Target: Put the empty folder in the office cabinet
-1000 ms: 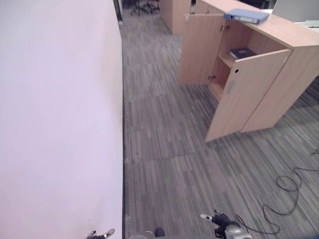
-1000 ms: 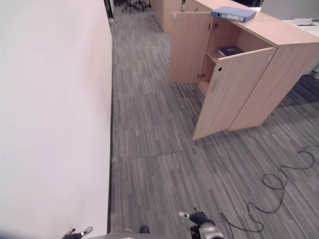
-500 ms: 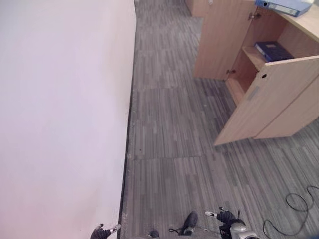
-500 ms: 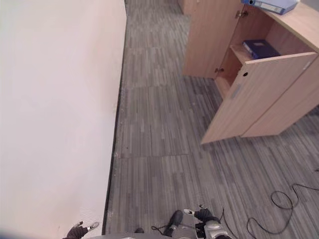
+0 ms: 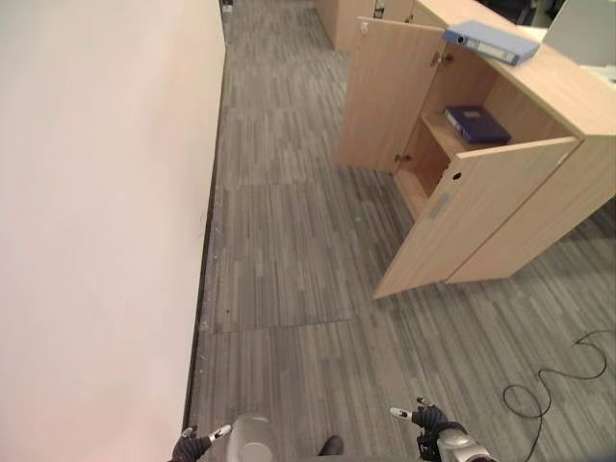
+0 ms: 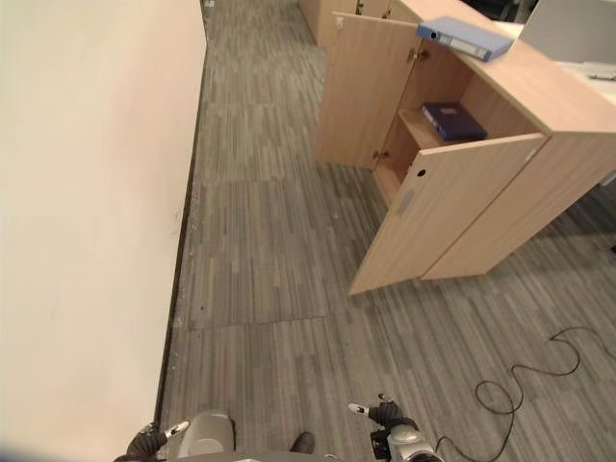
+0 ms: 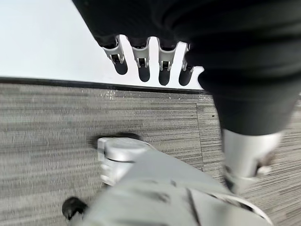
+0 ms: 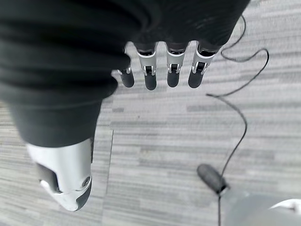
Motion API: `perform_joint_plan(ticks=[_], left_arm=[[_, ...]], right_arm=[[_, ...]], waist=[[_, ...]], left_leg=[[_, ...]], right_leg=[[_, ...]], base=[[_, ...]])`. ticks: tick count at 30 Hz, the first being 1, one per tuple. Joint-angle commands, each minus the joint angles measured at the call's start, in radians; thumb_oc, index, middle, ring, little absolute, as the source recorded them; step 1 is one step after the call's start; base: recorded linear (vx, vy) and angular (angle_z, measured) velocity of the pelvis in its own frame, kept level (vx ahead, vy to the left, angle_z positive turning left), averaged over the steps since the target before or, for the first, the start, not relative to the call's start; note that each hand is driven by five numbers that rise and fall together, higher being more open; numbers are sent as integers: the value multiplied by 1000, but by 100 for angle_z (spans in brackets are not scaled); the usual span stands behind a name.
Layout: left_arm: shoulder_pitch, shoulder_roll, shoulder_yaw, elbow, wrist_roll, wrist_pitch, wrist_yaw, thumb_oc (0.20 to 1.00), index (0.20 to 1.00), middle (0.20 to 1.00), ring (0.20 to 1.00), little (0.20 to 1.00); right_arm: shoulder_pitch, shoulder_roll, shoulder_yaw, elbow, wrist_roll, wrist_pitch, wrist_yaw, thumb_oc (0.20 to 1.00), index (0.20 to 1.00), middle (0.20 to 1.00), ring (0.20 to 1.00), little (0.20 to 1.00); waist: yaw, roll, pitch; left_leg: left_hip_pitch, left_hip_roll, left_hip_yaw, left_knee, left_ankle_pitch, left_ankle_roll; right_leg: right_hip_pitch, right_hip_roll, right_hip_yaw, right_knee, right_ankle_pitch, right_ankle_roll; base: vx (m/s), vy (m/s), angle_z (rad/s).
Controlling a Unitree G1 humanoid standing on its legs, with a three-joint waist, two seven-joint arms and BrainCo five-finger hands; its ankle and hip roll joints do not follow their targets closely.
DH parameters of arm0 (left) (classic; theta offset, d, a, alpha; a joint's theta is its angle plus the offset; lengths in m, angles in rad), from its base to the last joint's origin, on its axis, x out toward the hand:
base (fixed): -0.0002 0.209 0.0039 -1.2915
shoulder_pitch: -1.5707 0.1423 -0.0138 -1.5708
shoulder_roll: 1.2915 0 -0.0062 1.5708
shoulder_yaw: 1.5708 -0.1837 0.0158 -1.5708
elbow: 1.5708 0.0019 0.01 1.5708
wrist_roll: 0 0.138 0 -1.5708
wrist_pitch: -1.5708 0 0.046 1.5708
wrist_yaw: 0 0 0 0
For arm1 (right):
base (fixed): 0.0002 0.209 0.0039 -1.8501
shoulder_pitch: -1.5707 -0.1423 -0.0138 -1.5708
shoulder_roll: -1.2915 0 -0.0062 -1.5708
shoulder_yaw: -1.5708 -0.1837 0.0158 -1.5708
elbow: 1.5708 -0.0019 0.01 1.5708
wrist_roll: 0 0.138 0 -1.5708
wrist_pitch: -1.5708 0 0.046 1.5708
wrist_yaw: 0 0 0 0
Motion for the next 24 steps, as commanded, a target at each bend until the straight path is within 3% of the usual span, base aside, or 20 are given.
perform_joint_plan(ticks=[1,2,3,6,7,8,10,13,14,15,17,19,20,22,24], left_arm=[[-1,33,1,16,-36,-24,32,1000,1000,1000,1000,1000],[-1,33,1,17,-36,-24,32,1000,1000,1000,1000,1000],[5,26,15,26,-54,-24,33,1000,1000,1000,1000,1000],[17,15,37,41,-75,-21,33,1000,1000,1000,1000,1000],[17,15,37,41,-75,-21,33,1000,1000,1000,1000,1000],[26,9,48,57,-84,-17,28,1000,1000,1000,1000,1000],[27,5,53,73,-85,-12,30,1000,1000,1000,1000,1000],[26,6,43,93,-69,-6,26,1000,1000,1000,1000,1000],[26,6,43,93,-69,-6,26,1000,1000,1000,1000,1000],[24,12,40,90,-58,-3,23,1000,1000,1000,1000,1000],[22,19,31,90,-41,-1,19,1000,1000,1000,1000,1000],[24,20,21,87,-28,5,14,1000,1000,1000,1000,1000],[29,25,18,79,-20,14,10,1000,1000,1000,1000,1000],[31,38,10,74,1,18,6,1000,1000,1000,1000,1000],[28,38,-1,69,13,19,3,1000,1000,1000,1000,1000]], right_arm=[[-28,-13,-20,40,23,-20,-17,1000,1000,1000,1000,1000],[-27,-14,-20,40,23,-20,-17,1000,1000,1000,1000,1000],[-22,-17,-26,45,18,-16,-18,1000,1000,1000,1000,1000],[-18,-19,-28,50,8,-7,-14,1000,1000,1000,1000,1000],[-17,-19,-28,50,8,-7,-14,1000,1000,1000,1000,1000],[-16,-17,-27,51,3,-7,-7,1000,1000,1000,1000,1000],[-17,-10,-29,51,3,-3,-2,1000,1000,1000,1000,1000],[-11,3,-41,47,-6,11,4,1000,1000,1000,1000,1000],[-11,4,-41,47,-6,11,4,1000,1000,1000,1000,1000],[-5,4,-49,49,-18,18,11,1000,1000,1000,1000,1000],[0,3,-60,50,-27,24,21,1000,1000,1000,1000,1000],[0,-3,-66,50,-33,30,24,1000,1000,1000,1000,1000],[3,-1,-60,40,-35,32,24,1000,1000,1000,1000,1000],[9,-3,-48,18,-46,29,29,1000,1000,1000,1000,1000],[4,-4,-38,4,-49,27,32,1000,1000,1000,1000,1000]], waist=[[41,27,25],[42,27,26],[47,49,21],[66,79,7],[67,80,8],[85,102,-13],[100,101,-30],[98,79,-45],[98,79,-45],[96,69,-66],[87,60,-76],[69,68,-80],[56,79,-75],[39,91,-60],[28,103,-43]], left_leg=[[6,31,-22,-374,214,-1],[10,32,-21,-379,217,-1],[-16,52,-26,-405,236,-23],[-7,66,-32,-403,262,-44],[-5,66,-31,-403,262,-45],[14,55,-64,-397,279,-35],[24,31,-91,-370,270,-25],[-3,-28,-76,-233,197,16],[-4,-28,-76,-232,196,16],[17,-83,-52,-203,140,61],[74,-151,-27,-201,84,98],[137,-228,-7,-211,43,155],[187,-256,-11,-228,29,182],[271,-275,2,-265,-2,201],[301,-264,4,-280,-8,200]], right_leg=[[16,7,1,8,-22,166],[17,7,1,8,-23,166],[36,13,11,8,-43,164],[80,11,33,8,-69,165],[81,11,34,8,-69,165],[99,6,50,8,-72,169],[121,-28,55,8,-68,187],[150,-121,25,40,-58,222],[149,-121,25,40,-58,223],[137,-216,7,134,-41,246],[99,-316,15,287,35,259],[49,-429,21,487,183,264],[10,-470,27,599,218,256],[-44,-500,-2,717,232,258],[-81,-481,-21,722,190,243]], base=[[262,148,0],[246,177,-8],[252,201,-6],[289,243,-59],[301,372,-86],[307,399,-95],[377,446,-97],[304,340,-40],[346,489,31],[350,521,25],[441,632,15],[381,678,5],[392,670,0],[366,470,5],[191,165,-10]])
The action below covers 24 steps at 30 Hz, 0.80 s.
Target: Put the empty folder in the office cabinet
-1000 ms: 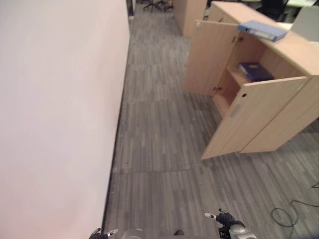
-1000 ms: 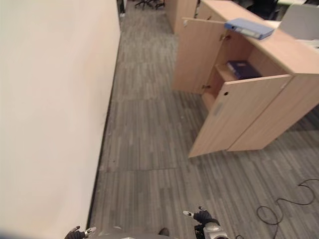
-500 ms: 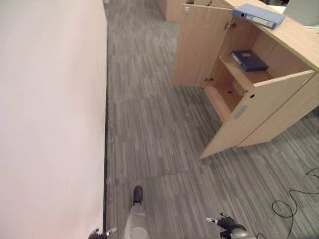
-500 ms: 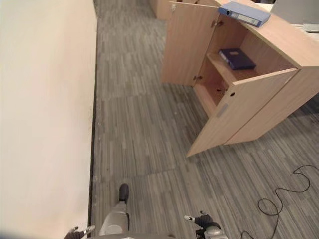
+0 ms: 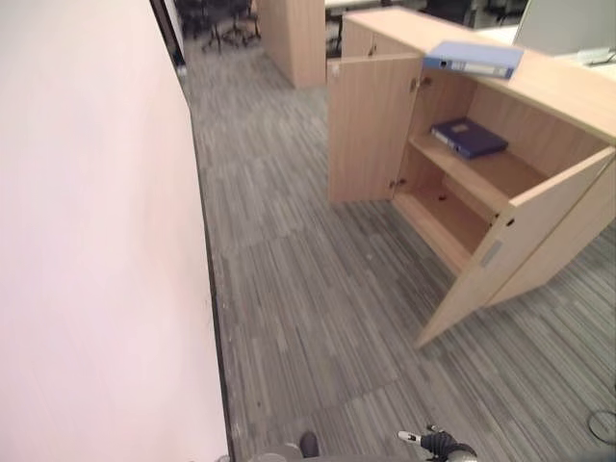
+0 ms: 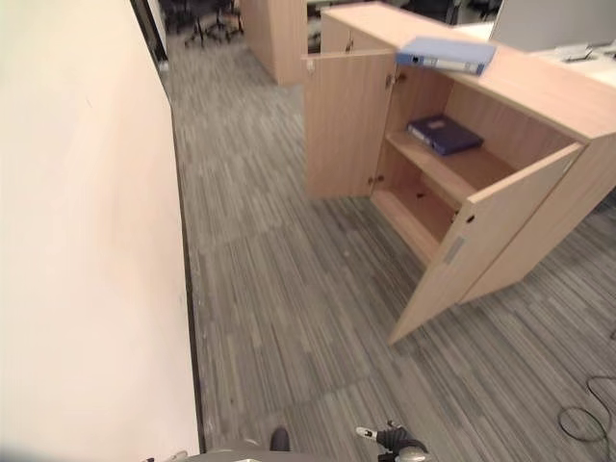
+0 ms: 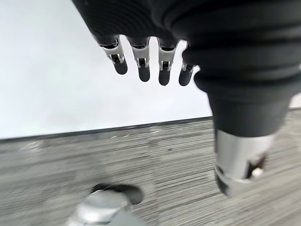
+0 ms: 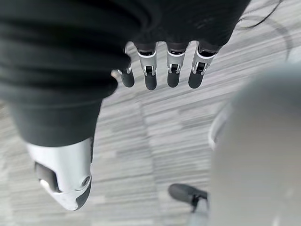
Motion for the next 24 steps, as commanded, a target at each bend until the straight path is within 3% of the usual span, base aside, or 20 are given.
perform_joint_plan(ticks=[1,4,7,9,10,12,16,17,18,20,21,22,24], left_arm=[[-31,48,19,-12,50,-16,3,1000,1000,1000,1000,1000],[-40,46,5,-34,65,-22,1,1000,1000,1000,1000,1000],[-48,39,-14,-37,96,-25,-15,1000,1000,1000,1000,1000],[-56,30,-14,-30,104,-17,-26,1000,1000,1000,1000,1000],[-53,28,-10,-26,112,-14,-29,1000,1000,1000,1000,1000],[-39,22,-6,-8,130,-8,-34,1000,1000,1000,1000,1000],[-25,20,4,7,130,-7,-35,1000,1000,1000,1000,1000],[-27,21,5,6,125,-9,-34,1000,1000,1000,1000,1000],[-31,29,1,-2,117,-15,-31,1000,1000,1000,1000,1000],[-37,38,-2,-24,91,-22,-23,1000,1000,1000,1000,1000],[-44,39,-5,-41,73,-25,-15,1000,1000,1000,1000,1000],[-48,37,-8,-52,66,-26,-12,1000,1000,1000,1000,1000],[-49,33,-10,-57,63,-28,-10,1000,1000,1000,1000,1000]], right_arm=[[-51,-14,2,-57,-28,-19,10,1000,1000,1000,1000,1000],[-74,-12,14,-75,-27,-27,11,1000,1000,1000,1000,1000],[-90,-11,5,-67,1,-35,4,1000,1000,1000,1000,1000],[-82,-4,-5,-59,13,-34,-1,1000,1000,1000,1000,1000],[-73,-5,-11,-56,15,-32,-1,1000,1000,1000,1000,1000],[-44,-8,-22,-48,20,-32,1,1000,1000,1000,1000,1000],[-17,-10,-29,-33,23,-31,3,1000,1000,1000,1000,1000],[-14,-9,-30,-27,26,-33,0,1000,1000,1000,1000,1000],[-20,-2,-23,-15,36,-38,-3,1000,1000,1000,1000,1000],[-32,0,-7,-16,46,-42,-12,1000,1000,1000,1000,1000],[-42,-4,-2,-19,49,-41,-16,1000,1000,1000,1000,1000],[-51,-8,-1,-18,48,-40,-23,1000,1000,1000,1000,1000],[-59,-12,0,-21,49,-41,-25,1000,1000,1000,1000,1000]], waist=[[4,14,43],[-24,17,79],[-52,-11,80],[-70,-28,69],[-75,-30,65],[-83,-39,36],[-93,-40,4],[-96,-40,-1],[-98,-49,0],[-75,-58,27],[-61,-61,45],[-52,-60,54],[-40,-60,65]], left_leg=[[-5,-1,-29,55,-80,-9],[33,20,-42,45,-91,-35],[87,9,-58,25,-120,-61],[127,7,-63,4,-144,-71],[141,7,-63,0,-154,-71],[170,10,-57,-3,-192,-74],[195,59,-37,55,-243,-103],[185,88,-15,116,-239,-128],[132,150,34,291,-197,-171],[-3,218,48,621,-111,-201],[-52,247,52,728,-60,-205],[-80,284,68,768,-42,-199],[-120,303,86,788,-60,-184]], right_leg=[[-21,78,-54,-124,62,55],[-93,228,-106,-347,35,51],[-140,371,-124,-668,94,85],[-169,406,-177,-790,150,110],[-173,408,-195,-794,154,110],[-147,411,-207,-801,133,93],[-108,443,-213,-800,98,66],[-91,454,-214,-801,91,61],[-57,472,-217,-801,86,56],[-9,501,-200,-801,48,17],[10,509,-195,-801,26,-3],[26,519,-189,-801,4,-19],[37,519,-170,-801,-14,-28]], base=[[138,43,-25],[211,-32,-24],[346,-84,3],[475,-72,44],[445,-82,42],[411,-70,11],[344,-101,8],[437,-290,15],[394,-343,11],[251,-329,-29],[134,-215,-99],[149,-124,-106],[104,-22,-82]])
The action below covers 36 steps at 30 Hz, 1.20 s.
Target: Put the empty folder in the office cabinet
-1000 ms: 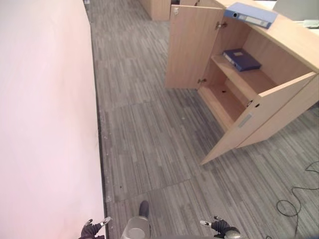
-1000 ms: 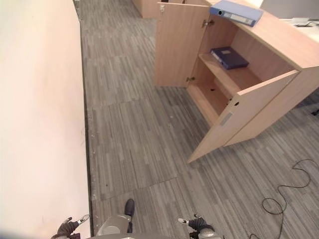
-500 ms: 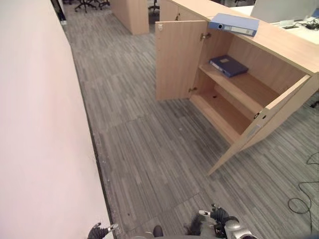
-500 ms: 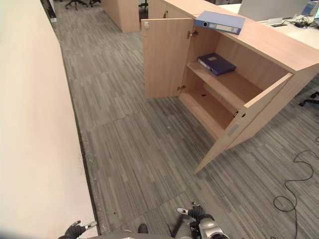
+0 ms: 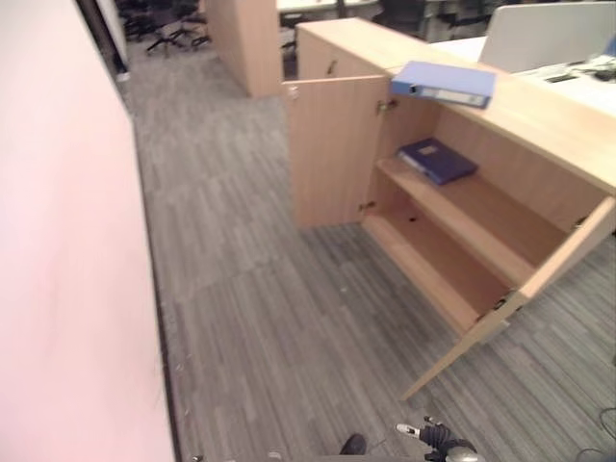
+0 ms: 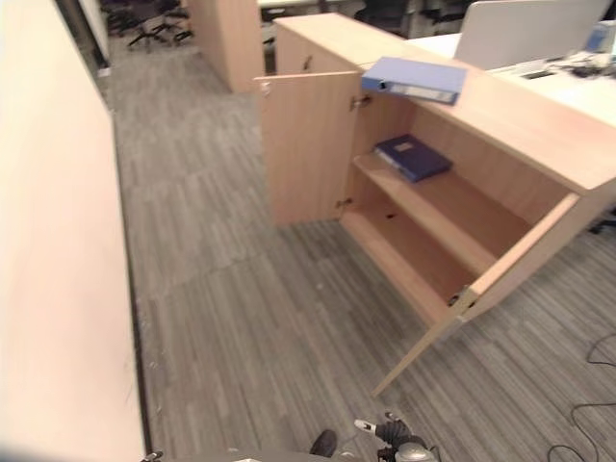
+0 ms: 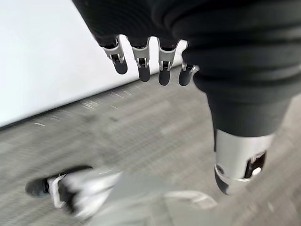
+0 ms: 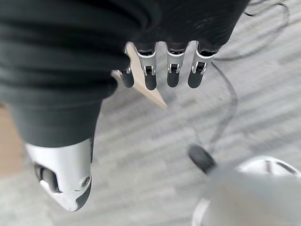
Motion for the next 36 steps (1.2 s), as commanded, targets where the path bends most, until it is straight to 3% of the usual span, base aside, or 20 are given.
perform_joint_plan(ticks=[1,2,3,4,6,7,9,11,15,16,20,22,23,24,26,29,31,34,35,36], left_arm=[[-66,40,-1,-21,-44,-35,24,1000,1000,1000,1000,1000],[-64,38,0,-23,-49,-37,28,1000,1000,1000,1000,1000],[-62,37,1,-22,-47,-38,31,1000,1000,1000,1000,1000],[-61,39,6,-20,-47,-37,33,1000,1000,1000,1000,1000],[-61,44,12,-18,-49,-37,35,1000,1000,1000,1000,1000],[-60,44,12,-18,-49,-37,35,1000,1000,1000,1000,1000],[-59,46,26,-5,-64,-38,41,1000,1000,1000,1000,1000],[-46,41,46,17,-80,-35,40,1000,1000,1000,1000,1000],[-24,31,68,41,-92,-30,34,1000,1000,1000,1000,1000],[-32,32,68,46,-92,-29,37,1000,1000,1000,1000,1000],[-56,36,47,39,-82,-33,40,1000,1000,1000,1000,1000],[-59,37,43,34,-79,-32,42,1000,1000,1000,1000,1000],[-61,38,40,33,-73,-32,41,1000,1000,1000,1000,1000],[-65,42,36,34,-63,-31,40,1000,1000,1000,1000,1000],[-64,49,33,30,-57,-29,39,1000,1000,1000,1000,1000],[-58,57,25,25,-34,-21,30,1000,1000,1000,1000,1000],[-59,59,20,11,-25,-21,28,1000,1000,1000,1000,1000],[-63,57,-1,3,-8,-23,23,1000,1000,1000,1000,1000],[-62,51,-6,5,2,-22,16,1000,1000,1000,1000,1000],[-63,51,-6,6,2,-22,16,1000,1000,1000,1000,1000]], right_arm=[[-80,-6,-9,28,29,-18,-16,1000,1000,1000,1000,1000],[-86,-14,-2,22,24,-20,-16,1000,1000,1000,1000,1000],[-87,-18,5,22,16,-21,-15,1000,1000,1000,1000,1000],[-87,-19,10,23,11,-23,-15,1000,1000,1000,1000,1000],[-87,-18,23,22,-2,-24,-14,1000,1000,1000,1000,1000],[-87,-18,23,22,-2,-24,-14,1000,1000,1000,1000,1000],[-88,-16,29,29,-9,-26,-20,1000,1000,1000,1000,1000],[-84,-16,34,26,-15,-24,-15,1000,1000,1000,1000,1000],[-74,-10,40,26,-25,-23,-6,1000,1000,1000,1000,1000],[-77,-3,40,28,-22,-21,-9,1000,1000,1000,1000,1000],[-69,3,12,33,-23,-6,-6,1000,1000,1000,1000,1000],[-68,4,6,34,-24,-2,-7,1000,1000,1000,1000,1000],[-68,3,-2,34,-28,2,-2,1000,1000,1000,1000,1000],[-72,3,-20,32,-28,4,5,1000,1000,1000,1000,1000],[-75,-3,-27,28,-36,8,11,1000,1000,1000,1000,1000],[-75,-4,-17,7,-52,12,17,1000,1000,1000,1000,1000],[-80,-6,0,-10,-62,12,19,1000,1000,1000,1000,1000],[-93,-8,14,-19,-64,8,17,1000,1000,1000,1000,1000],[-95,-6,12,-15,-56,7,13,1000,1000,1000,1000,1000],[-95,-6,13,-15,-56,6,13,1000,1000,1000,1000,1000]], waist=[[39,-37,108],[51,-45,120],[60,-47,124],[68,-47,124],[84,-34,126],[83,-37,126],[104,-9,134],[120,13,128],[133,33,104],[135,27,93],[121,1,69],[118,0,62],[117,1,51],[103,6,35],[89,17,32],[73,36,49],[58,49,71],[28,55,110],[21,50,117],[22,52,117]], left_leg=[[-9,51,30,-126,94,12],[-79,36,27,-232,46,38],[-101,17,22,-320,33,49],[-119,6,10,-413,60,48],[-140,-5,-29,-648,201,16],[-132,-10,-28,-667,213,15],[-159,1,-64,-925,336,-13],[-185,16,-111,-954,364,-41],[-133,12,-147,-945,374,-47],[-131,1,-144,-933,388,-32],[-145,-53,-125,-800,278,5],[-137,-70,-117,-785,256,21],[-119,-93,-104,-782,233,39],[-71,-140,-86,-796,206,71],[-4,-188,-67,-825,183,102],[114,-231,-27,-891,153,131],[151,-217,-21,-923,153,126],[187,-224,-38,-950,162,129],[197,-231,-43,-957,158,128],[197,-229,-42,-957,158,127]], right_leg=[[37,-54,-5,-32,-16,217],[44,-67,28,-32,-20,229],[45,-77,43,-32,-22,239],[49,-80,54,-32,-25,242],[58,-65,69,-32,-41,248],[58,-68,68,-32,-41,247],[95,-44,86,-32,-82,243],[125,-32,108,-32,-106,238],[158,-34,141,-32,-125,243],[161,-59,140,-32,-113,242],[207,-151,122,-32,-100,285],[207,-179,119,-11,-91,292],[195,-218,112,35,-86,305],[167,-296,103,144,-45,324],[132,-385,85,286,21,328],[85,-500,-1,448,102,333],[29,-462,-21,439,67,319],[-92,-334,25,382,39,309],[-117,-305,23,339,48,321],[-115,-301,23,333,51,320]], base=[[132,85,-65],[194,141,-70],[199,170,-60],[187,151,-49],[178,103,-24],[174,74,3],[332,184,10],[361,243,-13],[267,283,-71],[270,410,-86],[297,349,-31],[181,287,13],[284,519,8],[354,672,8],[291,596,1],[254,478,-14],[118,188,-31],[86,71,-25],[79,20,-6],[123,-17,-2]])
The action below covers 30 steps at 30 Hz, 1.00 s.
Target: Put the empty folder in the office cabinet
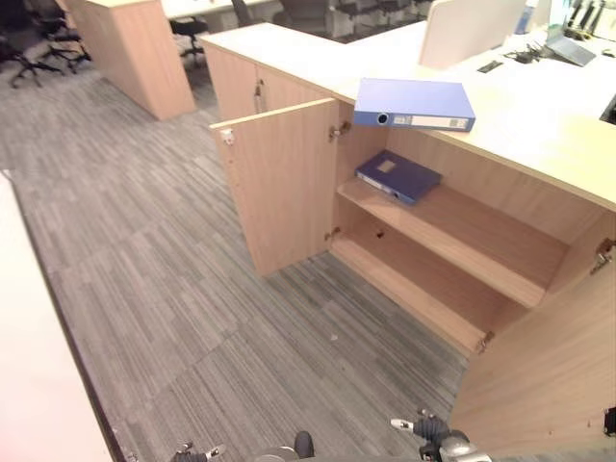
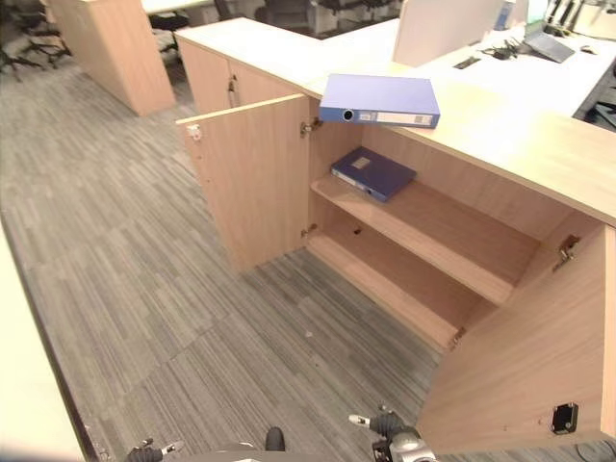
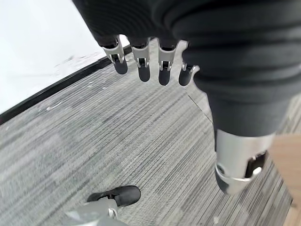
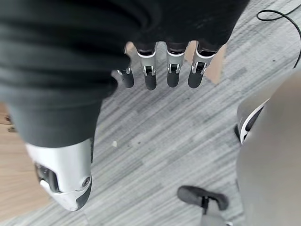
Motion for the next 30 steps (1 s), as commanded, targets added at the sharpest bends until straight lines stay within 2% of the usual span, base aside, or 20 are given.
perform_joint_plan(ticks=[1,2,5,7,8,9,11,13,16,17,18,19,21,22,23,24,25,26,29,30], left_arm=[[-13,-3,-8,13,64,-5,-16,1000,1000,1000,1000,1000],[-13,-3,-8,13,64,-6,-16,1000,1000,1000,1000,1000],[-15,-10,-21,20,101,1,-36,1000,1000,1000,1000,1000],[-20,-10,-18,18,115,7,-41,1000,1000,1000,1000,1000],[-19,-12,-17,18,124,10,-46,1000,1000,1000,1000,1000],[-8,-11,-8,21,128,18,-54,1000,1000,1000,1000,1000],[-7,-11,-6,22,133,22,-58,1000,1000,1000,1000,1000],[-7,-11,-1,27,135,27,-61,1000,1000,1000,1000,1000],[0,-13,-1,32,127,29,-66,1000,1000,1000,1000,1000],[1,-16,-4,33,117,27,-70,1000,1000,1000,1000,1000],[6,-19,-18,26,116,25,-74,1000,1000,1000,1000,1000],[6,-18,-17,26,115,25,-74,1000,1000,1000,1000,1000],[6,-18,-26,18,115,25,-75,1000,1000,1000,1000,1000],[1,-10,-28,-2,98,19,-64,1000,1000,1000,1000,1000],[-2,-6,-14,-20,52,11,-53,1000,1000,1000,1000,1000],[3,-8,12,-22,17,8,-38,1000,1000,1000,1000,1000],[4,-11,23,-20,3,5,-31,1000,1000,1000,1000,1000],[4,-12,35,-18,-7,1,-24,1000,1000,1000,1000,1000],[9,-11,47,-18,-26,-12,-7,1000,1000,1000,1000,1000],[9,-12,47,-18,-26,-12,-7,1000,1000,1000,1000,1000]], right_arm=[[-33,-6,-10,1,10,-21,-12,1000,1000,1000,1000,1000],[-33,-6,-10,1,10,-21,-12,1000,1000,1000,1000,1000],[-7,4,-18,10,29,-23,-15,1000,1000,1000,1000,1000],[8,8,-25,15,29,-19,-14,1000,1000,1000,1000,1000],[19,12,-30,19,30,-17,-14,1000,1000,1000,1000,1000],[35,13,-37,24,25,-13,-12,1000,1000,1000,1000,1000],[42,13,-39,24,24,-10,-11,1000,1000,1000,1000,1000],[57,14,-44,28,24,-9,-5,1000,1000,1000,1000,1000],[70,17,-52,35,34,-11,1,1000,1000,1000,1000,1000],[71,13,-55,35,46,-17,4,1000,1000,1000,1000,1000],[62,16,-46,29,53,-21,0,1000,1000,1000,1000,1000],[62,16,-46,29,53,-21,0,1000,1000,1000,1000,1000],[54,20,-34,29,54,-21,-1,1000,1000,1000,1000,1000],[37,15,-14,22,54,-24,-6,1000,1000,1000,1000,1000],[15,12,-7,26,60,-28,-13,1000,1000,1000,1000,1000],[-1,5,-4,19,64,-39,-22,1000,1000,1000,1000,1000],[-6,0,0,14,64,-44,-23,1000,1000,1000,1000,1000],[-9,-4,4,11,61,-48,-23,1000,1000,1000,1000,1000],[-14,-7,36,6,44,-53,-22,1000,1000,1000,1000,1000],[-14,-8,36,6,44,-53,-22,1000,1000,1000,1000,1000]], waist=[[-6,-16,45],[-6,-15,45],[-40,-49,36],[-44,-62,29],[-41,-71,21],[-33,-81,3],[-34,-84,-9],[-50,-89,-29],[-54,-91,-50],[-60,-89,-59],[-72,-82,-65],[-69,-81,-65],[-67,-78,-58],[-48,-76,-35],[-39,-76,-16],[-21,-88,0],[-7,-95,11],[9,-98,20],[59,-72,29],[59,-73,30]], left_leg=[[38,-46,-38,12,-70,-74],[39,-44,-38,12,-70,-75],[72,-63,-32,12,-107,-82],[94,-69,-26,13,-131,-82],[105,-74,-11,15,-147,-80],[119,-79,25,27,-170,-79],[138,-83,45,34,-195,-77],[175,-76,61,67,-243,-77],[183,-52,75,156,-299,-85],[181,-24,106,228,-312,-101],[148,49,156,396,-304,-131],[141,56,159,412,-312,-134],[100,90,172,527,-300,-146],[16,153,175,749,-191,-194],[-41,259,210,818,-151,-206],[-86,296,219,761,-206,-163],[-115,291,206,701,-234,-142],[-159,297,170,637,-228,-141],[-180,306,17,327,-51,-186],[-170,304,20,311,-41,-188]], right_leg=[[-83,131,0,-232,232,21],[-79,136,-2,-241,237,20],[-134,215,-51,-411,317,54],[-133,222,-103,-469,341,66],[-115,216,-159,-484,343,69],[-79,203,-259,-485,340,67],[-63,200,-295,-484,339,63],[-57,217,-294,-479,299,24],[-33,227,-296,-478,269,-1],[-12,237,-302,-479,255,-13],[20,270,-280,-484,242,-24],[19,275,-277,-484,241,-26],[30,290,-255,-486,233,-35],[62,316,-224,-486,196,-66],[75,334,-204,-486,153,-94],[82,319,-162,-486,140,-89],[82,306,-128,-486,143,-77],[81,295,-97,-486,140,-68],[88,303,-21,-486,121,-65],[90,303,-20,-486,120,-67]], base=[[88,-26,-2],[149,-28,-3],[239,-11,7],[270,-35,14],[308,-9,13],[221,7,-2],[247,30,-48],[415,18,-46],[278,-29,-14],[459,-152,-19],[341,-147,-23],[291,-152,-33],[133,-104,-72],[151,-168,-81],[198,-103,-50],[80,59,-109],[55,170,-118],[39,180,-137],[68,160,-78],[106,115,-89]])
